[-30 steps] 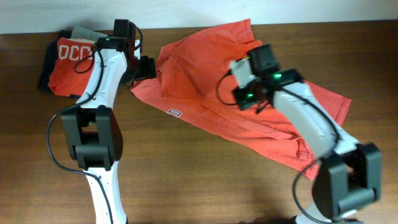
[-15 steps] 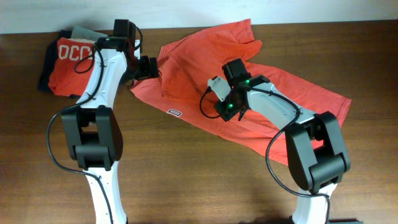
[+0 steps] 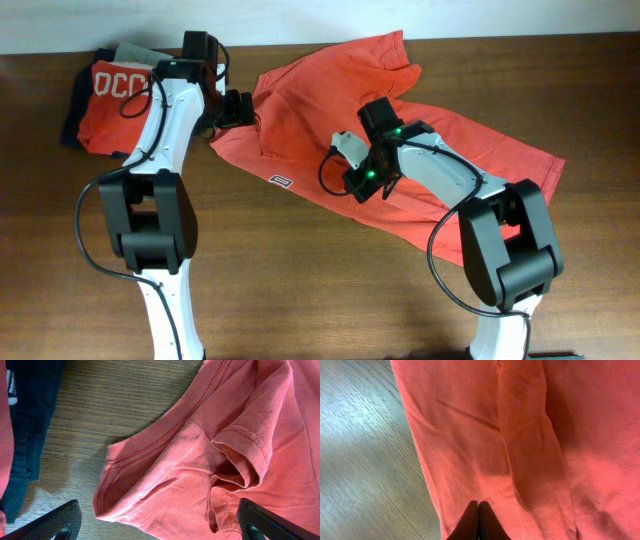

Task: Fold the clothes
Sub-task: 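Raise the right gripper and move it left over the t-shirt's center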

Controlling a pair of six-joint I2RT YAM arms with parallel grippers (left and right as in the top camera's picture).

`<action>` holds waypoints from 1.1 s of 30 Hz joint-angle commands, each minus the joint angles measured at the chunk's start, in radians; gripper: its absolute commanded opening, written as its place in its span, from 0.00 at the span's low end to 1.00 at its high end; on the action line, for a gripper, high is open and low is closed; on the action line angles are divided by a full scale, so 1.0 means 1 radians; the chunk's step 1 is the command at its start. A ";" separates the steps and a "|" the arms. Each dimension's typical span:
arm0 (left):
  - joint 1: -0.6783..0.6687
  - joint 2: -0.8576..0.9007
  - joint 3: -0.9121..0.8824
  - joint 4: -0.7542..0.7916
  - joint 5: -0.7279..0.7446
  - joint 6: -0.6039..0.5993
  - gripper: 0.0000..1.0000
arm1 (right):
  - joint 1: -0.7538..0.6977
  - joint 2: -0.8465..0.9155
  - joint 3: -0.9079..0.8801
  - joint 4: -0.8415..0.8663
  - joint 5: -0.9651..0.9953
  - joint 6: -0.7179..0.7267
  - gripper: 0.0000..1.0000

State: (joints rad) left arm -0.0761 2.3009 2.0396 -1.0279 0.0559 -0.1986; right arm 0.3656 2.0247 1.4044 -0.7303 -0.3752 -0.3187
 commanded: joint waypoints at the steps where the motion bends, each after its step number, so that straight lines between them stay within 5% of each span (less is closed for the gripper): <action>1: 0.000 -0.003 0.003 0.002 0.008 0.006 0.99 | 0.007 0.004 0.002 -0.002 -0.032 -0.006 0.04; 33: 0.000 -0.003 0.003 0.002 0.008 0.006 0.99 | 0.008 0.060 0.002 0.031 0.004 0.062 0.04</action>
State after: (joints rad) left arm -0.0761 2.3009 2.0396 -1.0279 0.0559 -0.1986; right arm 0.3656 2.0727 1.4044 -0.7017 -0.3828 -0.2646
